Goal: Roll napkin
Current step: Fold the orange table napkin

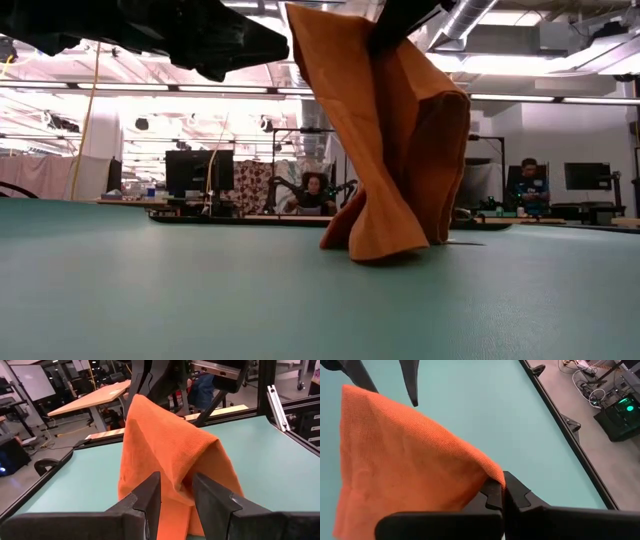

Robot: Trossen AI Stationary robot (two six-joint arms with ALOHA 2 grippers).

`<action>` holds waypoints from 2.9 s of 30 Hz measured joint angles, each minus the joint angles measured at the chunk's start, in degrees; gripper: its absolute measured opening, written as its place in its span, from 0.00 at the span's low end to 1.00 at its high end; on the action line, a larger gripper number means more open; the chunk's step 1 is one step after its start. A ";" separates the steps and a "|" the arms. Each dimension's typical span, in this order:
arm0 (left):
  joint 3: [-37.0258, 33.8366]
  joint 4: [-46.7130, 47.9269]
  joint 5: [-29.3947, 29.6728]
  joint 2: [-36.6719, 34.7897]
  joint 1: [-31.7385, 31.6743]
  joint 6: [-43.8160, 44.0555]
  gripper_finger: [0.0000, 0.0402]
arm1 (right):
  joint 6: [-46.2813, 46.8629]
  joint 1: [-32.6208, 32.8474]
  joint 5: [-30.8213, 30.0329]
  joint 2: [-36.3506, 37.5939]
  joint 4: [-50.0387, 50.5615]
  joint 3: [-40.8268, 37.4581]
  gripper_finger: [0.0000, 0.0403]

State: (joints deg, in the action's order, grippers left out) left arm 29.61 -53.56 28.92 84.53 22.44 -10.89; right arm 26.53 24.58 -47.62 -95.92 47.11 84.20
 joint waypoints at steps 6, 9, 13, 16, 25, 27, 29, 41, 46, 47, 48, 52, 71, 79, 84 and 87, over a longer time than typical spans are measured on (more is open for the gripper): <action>0.00 0.00 0.01 0.00 -0.02 0.93 0.26 | 0.01 0.00 0.00 0.00 -0.02 0.00 0.02; 0.60 -0.44 0.11 1.46 -0.01 0.95 0.26 | 0.01 0.00 0.01 0.00 -0.13 0.00 0.02; 3.91 -0.13 -0.05 6.15 0.07 0.33 0.26 | -0.01 0.01 0.02 -0.01 -0.62 0.00 0.02; 5.61 0.31 0.11 8.62 0.08 0.20 0.26 | -0.03 0.02 0.02 -0.02 -0.85 0.00 0.02; 6.17 -2.56 6.28 8.44 0.72 -2.02 0.26 | -0.19 0.13 1.29 -0.02 -0.66 -0.07 0.02; 6.63 -2.82 6.03 8.44 0.72 -2.42 0.26 | -0.17 0.13 1.31 -0.02 -0.66 -0.07 0.02; 7.14 -2.84 5.79 8.44 0.77 -2.92 0.26 | -0.16 0.13 1.31 -0.02 -0.73 -0.07 0.02; 7.76 -3.82 9.69 7.98 3.96 -6.55 0.26 | -0.03 0.02 1.31 -0.02 -0.69 -0.11 0.02; 8.57 -4.61 10.95 7.98 4.26 -8.19 0.26 | -0.01 0.02 1.29 -0.02 -0.72 -0.11 0.02; 8.90 -4.13 10.98 7.98 4.26 -8.20 0.26 | -0.01 0.02 1.30 -0.02 -0.73 -0.11 0.02; 9.25 -3.63 10.93 7.98 4.26 -8.25 0.26 | -0.01 0.02 1.30 -0.02 -0.77 -0.11 0.02; 10.15 -2.32 13.03 7.98 4.20 -11.02 0.26 | 0.01 0.28 1.31 -0.02 -0.79 -0.13 0.02; 10.43 -2.79 26.16 6.02 6.86 -24.76 0.26 | 3.56 1.31 1.32 -0.02 -0.56 -0.15 0.10; 10.43 -0.13 26.42 0.21 6.95 -27.52 0.26 | 8.40 1.14 1.31 -0.02 4.78 -0.15 0.16; 10.43 4.90 26.17 -2.31 6.95 -26.50 0.26 | 9.04 1.60 2.15 -0.02 4.67 -0.15 0.18; 10.43 6.50 25.47 -2.51 6.95 -24.93 0.26 | 9.04 2.14 2.34 -0.02 4.68 -0.15 0.18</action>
State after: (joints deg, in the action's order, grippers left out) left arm 40.03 -47.06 54.38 82.02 29.39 -35.82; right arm 35.57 26.72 -45.28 -95.94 51.79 84.05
